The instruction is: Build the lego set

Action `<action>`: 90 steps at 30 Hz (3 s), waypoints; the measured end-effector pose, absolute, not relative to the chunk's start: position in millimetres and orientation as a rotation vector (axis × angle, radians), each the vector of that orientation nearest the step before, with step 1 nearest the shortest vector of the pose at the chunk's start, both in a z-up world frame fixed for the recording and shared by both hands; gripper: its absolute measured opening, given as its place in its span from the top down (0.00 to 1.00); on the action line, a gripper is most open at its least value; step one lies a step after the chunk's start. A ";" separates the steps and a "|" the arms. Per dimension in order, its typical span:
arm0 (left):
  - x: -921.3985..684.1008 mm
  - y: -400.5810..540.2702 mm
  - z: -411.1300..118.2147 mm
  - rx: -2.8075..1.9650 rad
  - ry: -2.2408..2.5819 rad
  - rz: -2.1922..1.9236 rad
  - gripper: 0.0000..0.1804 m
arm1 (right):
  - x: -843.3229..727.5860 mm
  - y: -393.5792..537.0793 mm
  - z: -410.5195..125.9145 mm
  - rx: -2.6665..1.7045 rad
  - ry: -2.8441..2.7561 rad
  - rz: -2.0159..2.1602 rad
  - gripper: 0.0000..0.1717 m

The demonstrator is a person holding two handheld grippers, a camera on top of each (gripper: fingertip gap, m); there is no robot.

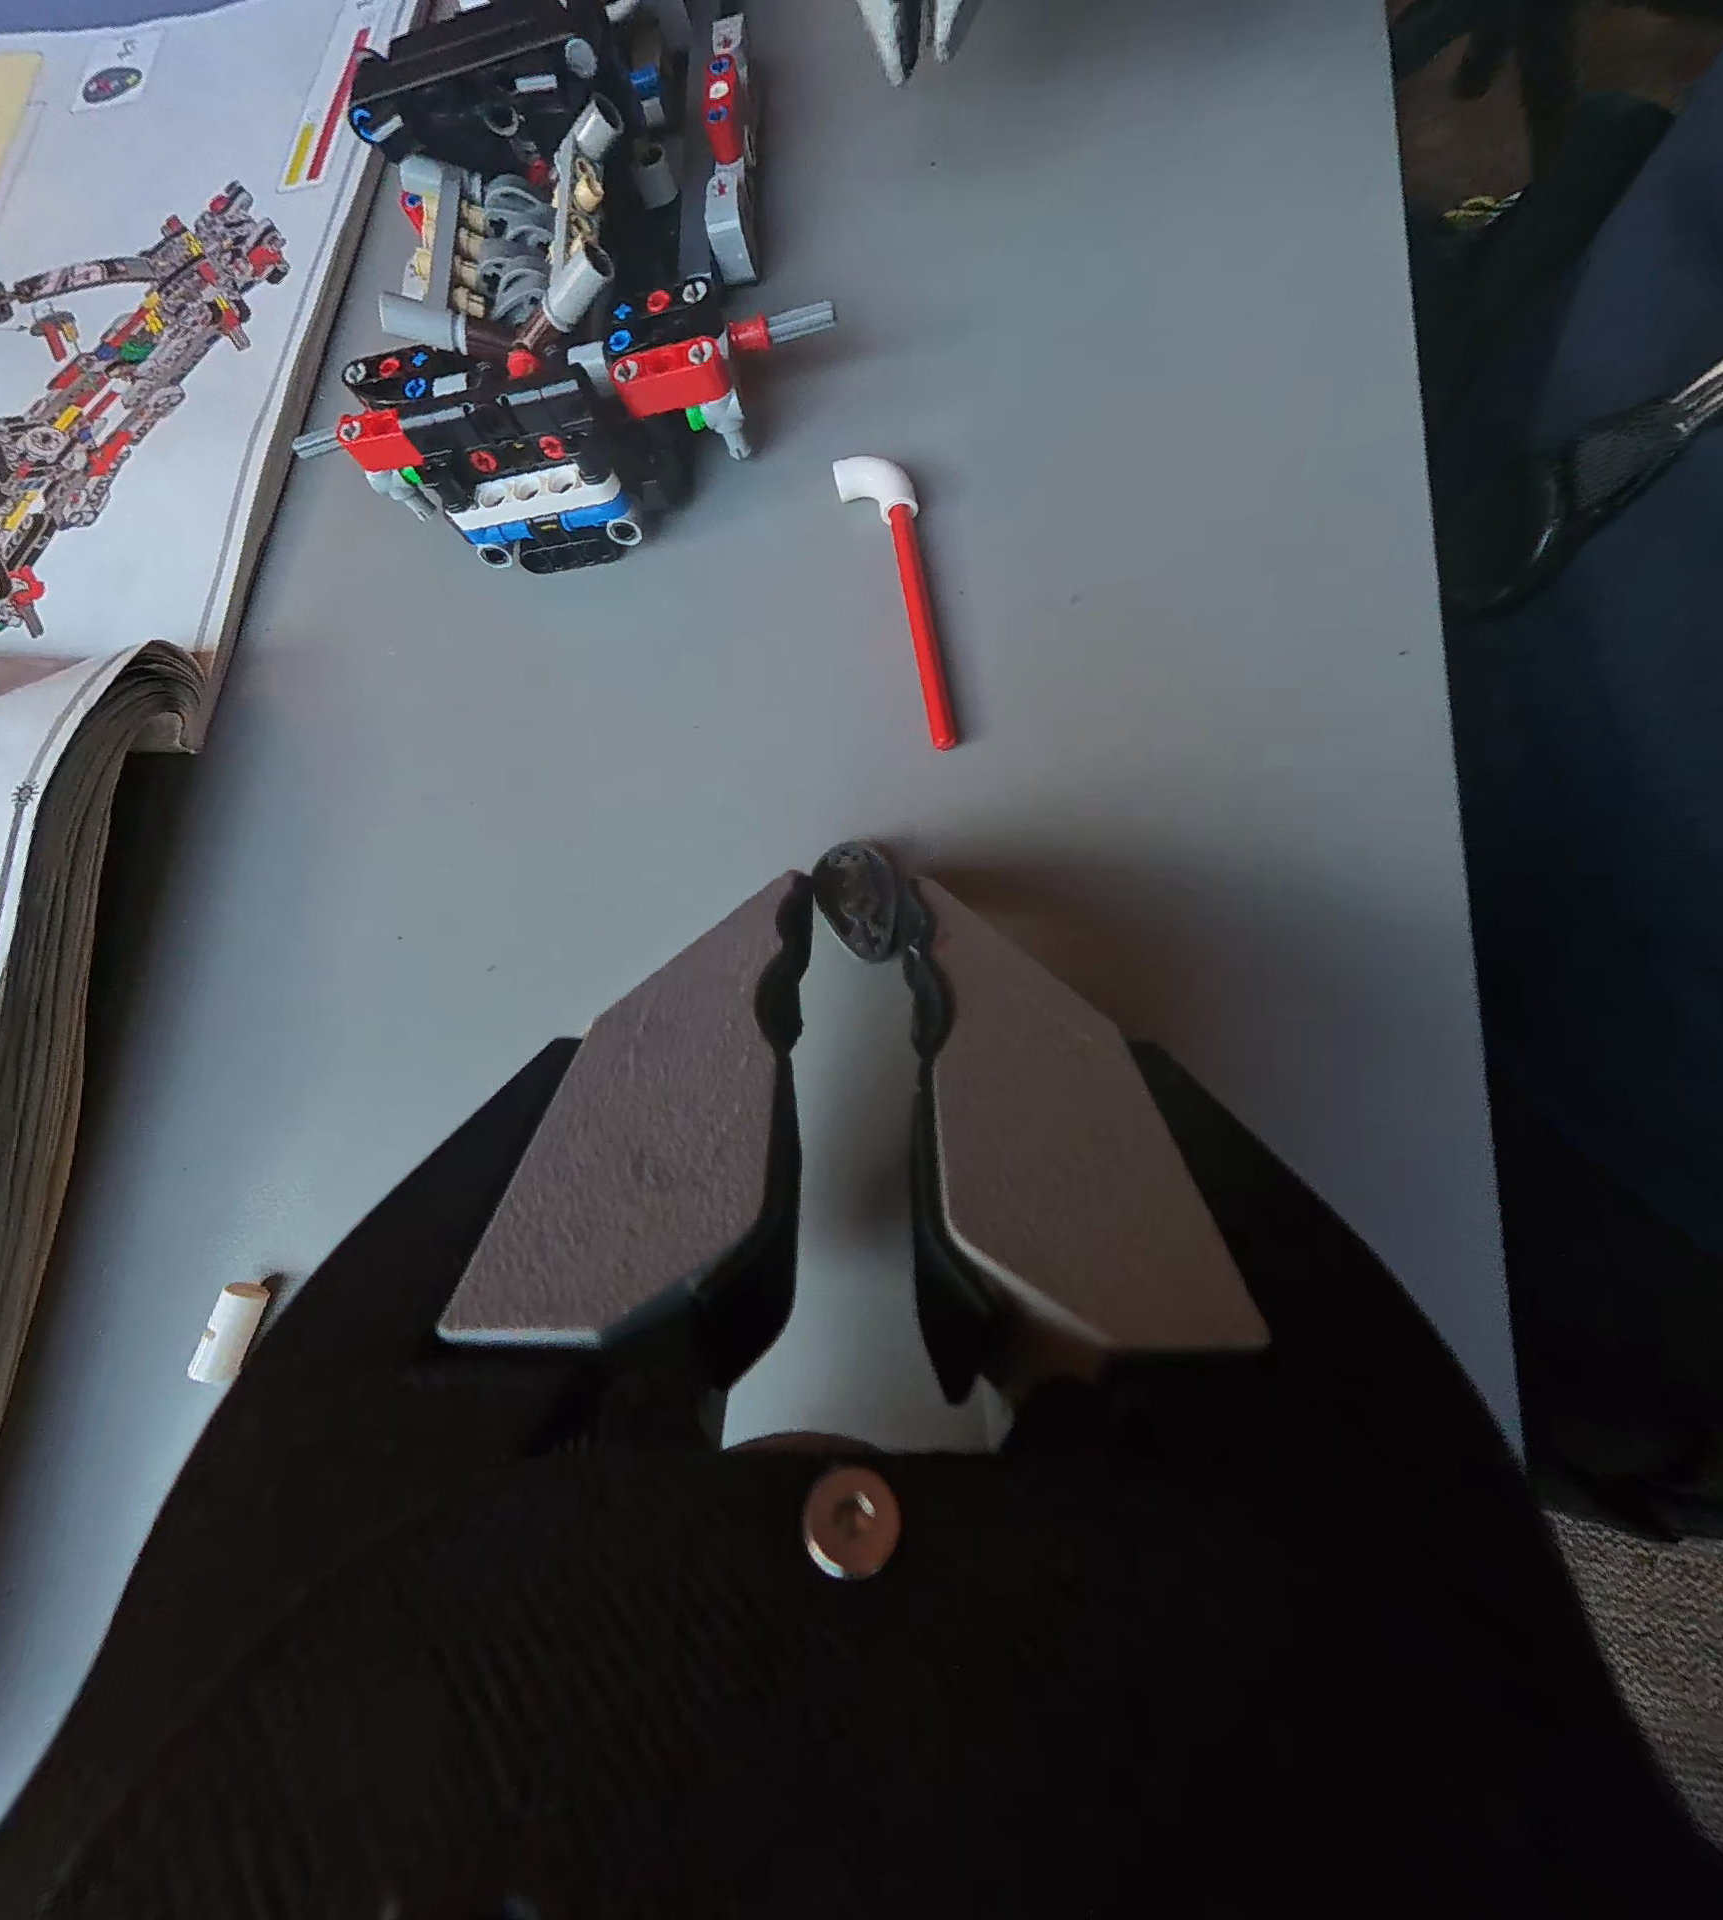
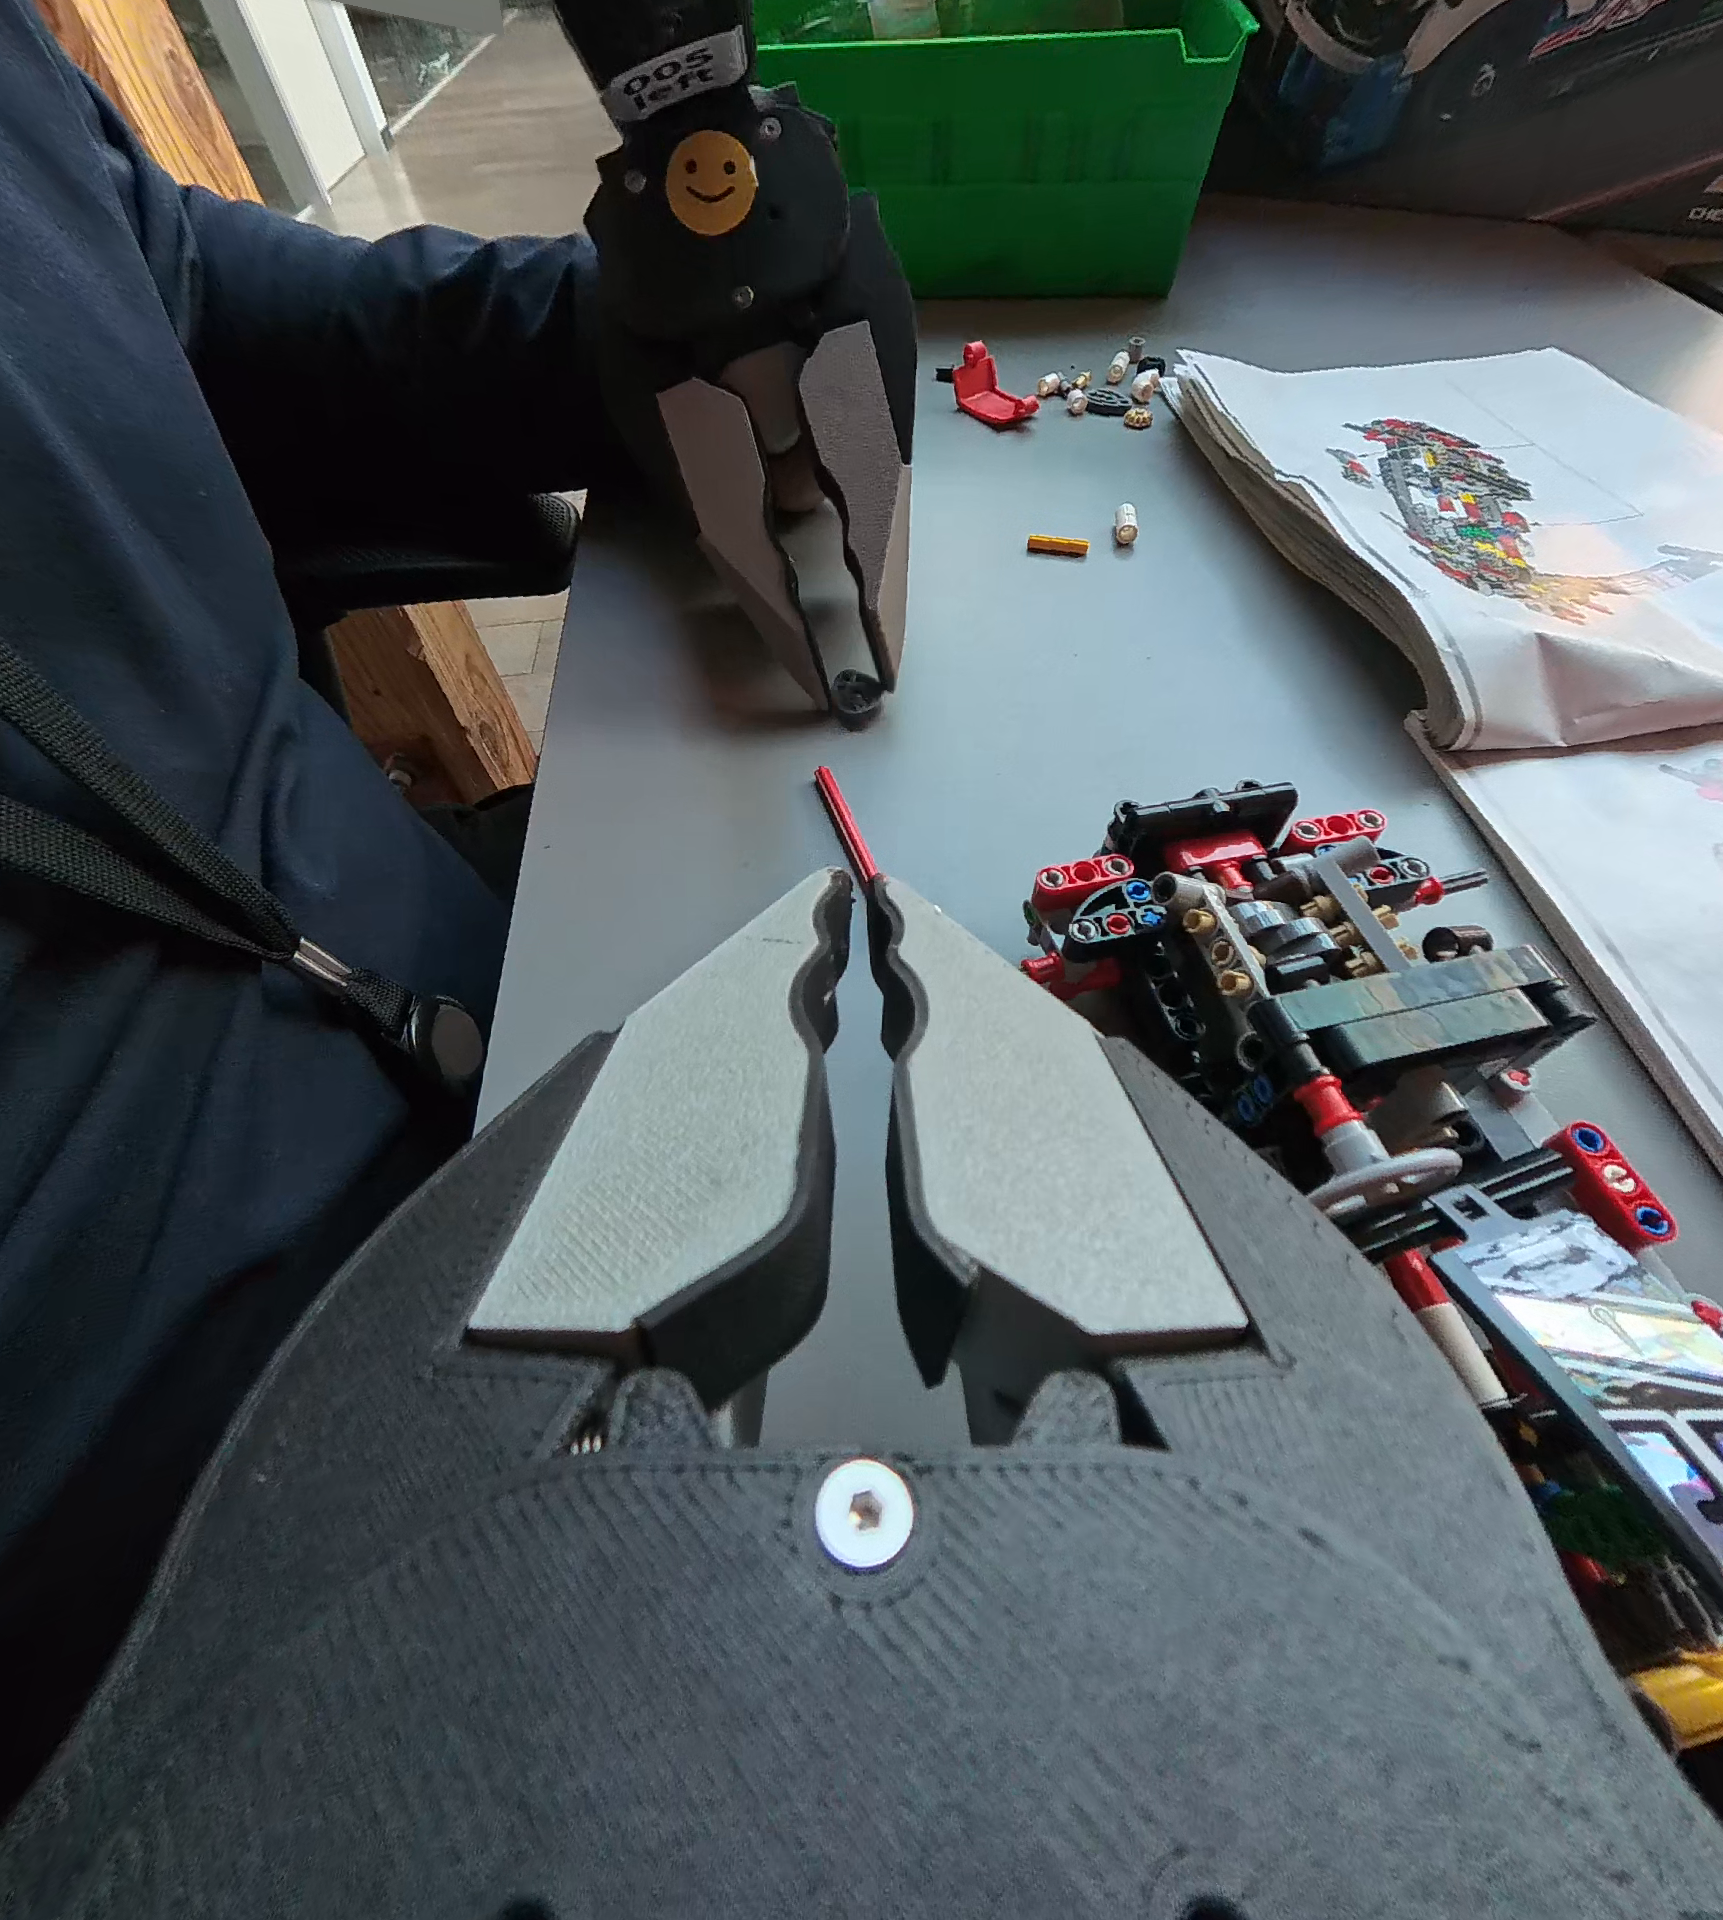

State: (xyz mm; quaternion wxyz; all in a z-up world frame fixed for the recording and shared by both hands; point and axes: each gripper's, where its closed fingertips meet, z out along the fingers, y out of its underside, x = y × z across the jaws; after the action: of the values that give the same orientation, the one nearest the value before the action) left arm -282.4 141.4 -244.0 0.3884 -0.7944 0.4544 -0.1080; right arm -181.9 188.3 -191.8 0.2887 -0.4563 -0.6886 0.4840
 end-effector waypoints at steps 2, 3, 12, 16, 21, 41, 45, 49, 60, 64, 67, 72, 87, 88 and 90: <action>-283.3 141.9 -244.0 -2.028 1.145 -0.279 0.91 | -181.8 188.5 -191.4 -1.217 -1.836 1.295 1.00; -283.4 142.0 -243.9 -2.029 1.143 -0.278 0.91 | -181.7 188.4 -191.2 -1.216 -1.835 1.296 1.00; -287.6 143.7 -243.5 -2.066 1.081 -0.285 0.85 | -180.1 188.5 -186.7 -1.187 -1.813 1.312 1.00; -289.0 140.4 -243.0 -2.081 1.063 -0.303 0.79 | -179.2 190.0 -183.0 -1.173 -1.784 1.318 1.00; -291.2 139.2 -237.9 -2.085 1.012 -0.338 0.74 | -179.6 192.2 -180.9 -1.162 -1.759 1.301 1.00; -346.1 172.2 -170.1 -1.732 0.545 -0.120 0.81 | -69.4 344.3 -133.3 -1.193 -1.182 0.759 1.00; -349.3 175.8 -169.1 -1.723 0.535 -0.068 0.81 | -52.5 367.5 -126.1 -1.263 -1.021 0.942 0.97; -346.7 180.0 -174.0 -1.735 0.577 0.010 0.81 | -51.8 372.3 -125.7 -1.290 -0.980 1.027 0.95; -347.7 191.6 -170.4 -1.727 0.538 -0.027 0.83 | -55.6 369.5 -129.1 -1.292 -1.011 1.028 0.98; -347.9 193.3 -166.7 -1.708 0.521 -0.051 0.83 | -56.1 369.5 -130.5 -1.289 -1.026 1.008 0.98; -346.9 194.1 -166.1 -1.705 0.520 -0.071 0.83 | -57.3 368.8 -131.8 -1.290 -1.039 1.000 0.98; -345.0 192.1 -163.7 -1.684 0.531 -0.067 0.84 | -59.7 363.5 -132.1 -1.272 -1.066 0.981 0.99; -409.6 126.7 -178.8 -1.950 0.316 -0.005 0.84 | -72.4 344.1 -138.8 -1.229 -1.178 0.884 0.99; -421.3 116.8 -181.2 -1.991 0.279 0.016 0.85 | -73.8 343.0 -139.5 -1.228 -1.186 0.885 0.99; -438.4 102.7 -186.9 -2.077 0.201 0.007 0.86 | -76.9 340.1 -140.7 -1.224 -1.204 0.884 0.99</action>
State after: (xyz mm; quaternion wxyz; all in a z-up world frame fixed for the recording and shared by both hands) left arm -438.4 102.7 -186.9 0.5034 -0.8600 0.0834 0.0027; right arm -76.9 340.1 -140.7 0.5690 -0.5214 -0.5126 0.3764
